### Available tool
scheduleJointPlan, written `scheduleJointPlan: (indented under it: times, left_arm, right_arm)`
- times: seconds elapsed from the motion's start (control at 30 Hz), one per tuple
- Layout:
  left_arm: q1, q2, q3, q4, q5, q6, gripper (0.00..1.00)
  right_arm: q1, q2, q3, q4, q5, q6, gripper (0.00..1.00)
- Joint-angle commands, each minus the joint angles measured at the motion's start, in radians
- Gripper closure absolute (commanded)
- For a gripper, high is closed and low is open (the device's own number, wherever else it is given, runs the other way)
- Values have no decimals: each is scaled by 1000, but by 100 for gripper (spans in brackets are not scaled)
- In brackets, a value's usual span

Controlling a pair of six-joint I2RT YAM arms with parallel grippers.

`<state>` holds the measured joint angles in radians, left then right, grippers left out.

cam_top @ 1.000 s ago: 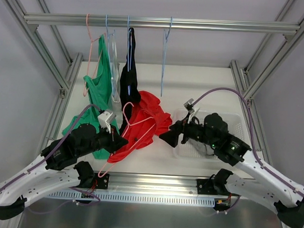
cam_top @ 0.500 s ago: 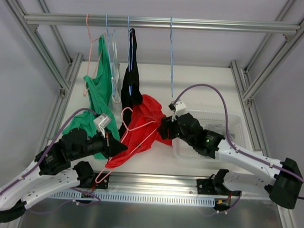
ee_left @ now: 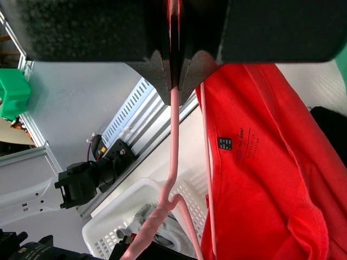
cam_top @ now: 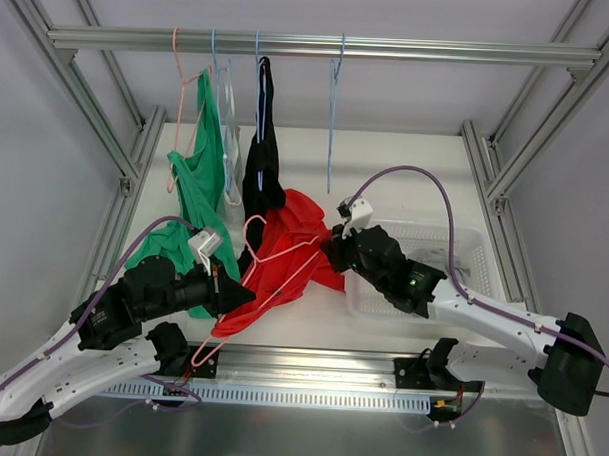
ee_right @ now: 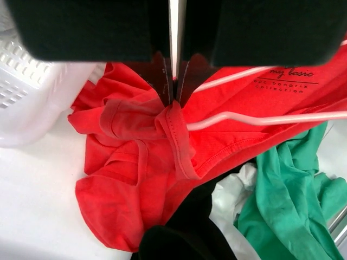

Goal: Remove the tank top from the hanger

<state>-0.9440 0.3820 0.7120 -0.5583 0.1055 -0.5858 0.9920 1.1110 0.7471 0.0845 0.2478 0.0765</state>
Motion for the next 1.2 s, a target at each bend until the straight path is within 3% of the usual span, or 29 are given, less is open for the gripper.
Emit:
scheduleJointPlan:
  times: [0.0, 0.23, 0.33, 0.43, 0.5, 0.67, 0.77, 0.9, 1.07, 1.17]
  left_arm:
    - [-12, -9, 47, 44, 42, -3, 100]
    - [-12, -57, 87, 44, 53, 40, 100]
    - [-12, -65, 145, 52, 49, 67, 100]
    - [-12, -31, 225, 104, 78, 115, 100]
    - [-12, 10, 262, 207, 103, 159, 100]
    - [-12, 122, 261, 577, 109, 248, 100]
    - [-13, 217, 218, 945, 96, 305, 100]
    - [-13, 349, 211, 1141, -33, 374, 100]
    - [-13, 425, 123, 1328, -289, 501, 100]
    - [-13, 413, 69, 1393, -337, 523, 100]
  right_arm:
    - [2, -56, -22, 78, 85, -6, 100]
    - [-85, -223, -37, -12, 226, 37, 100]
    - [-151, -269, -29, -22, 112, 39, 100]
    - [-167, -277, 18, -20, -123, 29, 100]
    - [-159, -292, 41, -6, -290, 58, 100]
    - [-95, -378, 80, 5, -459, 95, 100]
    - [-47, -375, 107, -41, -538, 75, 100]
    - [34, -353, 78, -165, -452, 17, 100]
    - [117, -291, -93, -112, -320, 78, 100]
    - [158, -192, -123, -94, -205, 115, 100]
